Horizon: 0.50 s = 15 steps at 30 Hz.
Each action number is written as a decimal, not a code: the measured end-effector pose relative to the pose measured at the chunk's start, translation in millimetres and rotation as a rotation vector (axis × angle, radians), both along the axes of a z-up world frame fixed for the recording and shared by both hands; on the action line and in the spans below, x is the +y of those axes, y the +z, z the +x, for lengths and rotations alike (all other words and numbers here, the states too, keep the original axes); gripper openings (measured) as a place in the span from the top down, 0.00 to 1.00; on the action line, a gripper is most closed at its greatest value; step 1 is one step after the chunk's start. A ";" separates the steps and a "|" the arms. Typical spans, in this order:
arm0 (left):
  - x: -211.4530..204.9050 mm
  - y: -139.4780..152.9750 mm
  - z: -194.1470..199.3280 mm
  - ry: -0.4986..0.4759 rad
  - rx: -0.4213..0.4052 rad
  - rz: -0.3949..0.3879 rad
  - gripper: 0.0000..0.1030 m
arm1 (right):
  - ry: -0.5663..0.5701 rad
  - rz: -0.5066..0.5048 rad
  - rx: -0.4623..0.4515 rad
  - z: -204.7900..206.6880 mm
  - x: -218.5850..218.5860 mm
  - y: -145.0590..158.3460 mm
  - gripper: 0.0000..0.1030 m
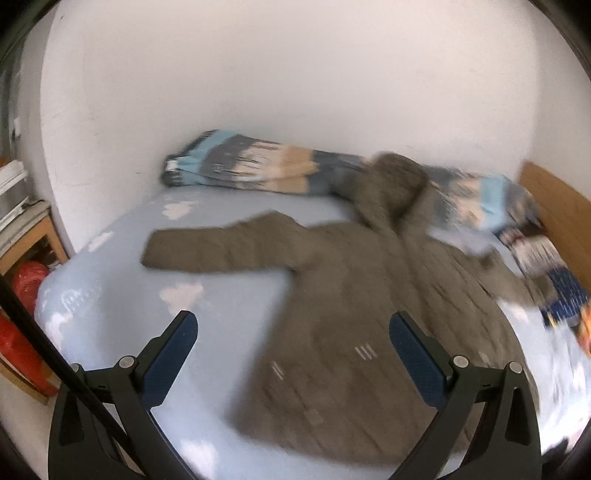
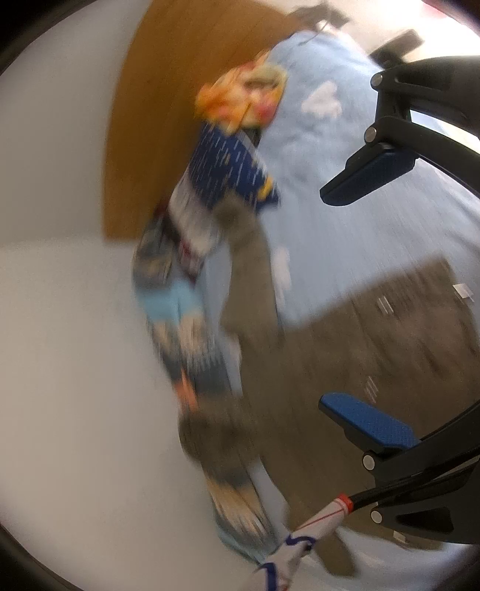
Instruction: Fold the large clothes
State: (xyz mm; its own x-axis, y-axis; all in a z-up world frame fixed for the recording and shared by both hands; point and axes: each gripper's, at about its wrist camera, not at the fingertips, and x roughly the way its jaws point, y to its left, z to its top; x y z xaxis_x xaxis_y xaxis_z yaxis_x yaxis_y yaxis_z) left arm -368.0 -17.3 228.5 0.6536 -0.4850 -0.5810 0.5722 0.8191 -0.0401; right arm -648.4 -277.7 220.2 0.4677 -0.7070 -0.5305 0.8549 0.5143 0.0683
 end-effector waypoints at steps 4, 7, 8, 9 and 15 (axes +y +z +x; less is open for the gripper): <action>14.7 -43.2 -106.5 -0.042 -0.066 0.016 0.00 | 0.146 -0.017 0.012 8.6 80.7 -17.5 0.00; 17.1 -58.0 -145.7 -0.154 -0.121 0.081 0.00 | 0.225 -0.002 0.003 8.6 124.5 -29.2 0.00; 14.9 -56.8 -148.1 -0.160 -0.126 0.103 0.00 | 0.253 -0.001 0.020 10.0 134.8 -32.6 0.00; 12.8 -52.8 -150.8 -0.168 -0.117 0.109 0.00 | 0.276 0.005 0.052 12.6 139.5 -32.8 0.00; 12.6 -33.4 -154.3 -0.155 -0.092 0.081 0.00 | 0.288 -0.025 0.077 10.7 155.4 -27.9 0.00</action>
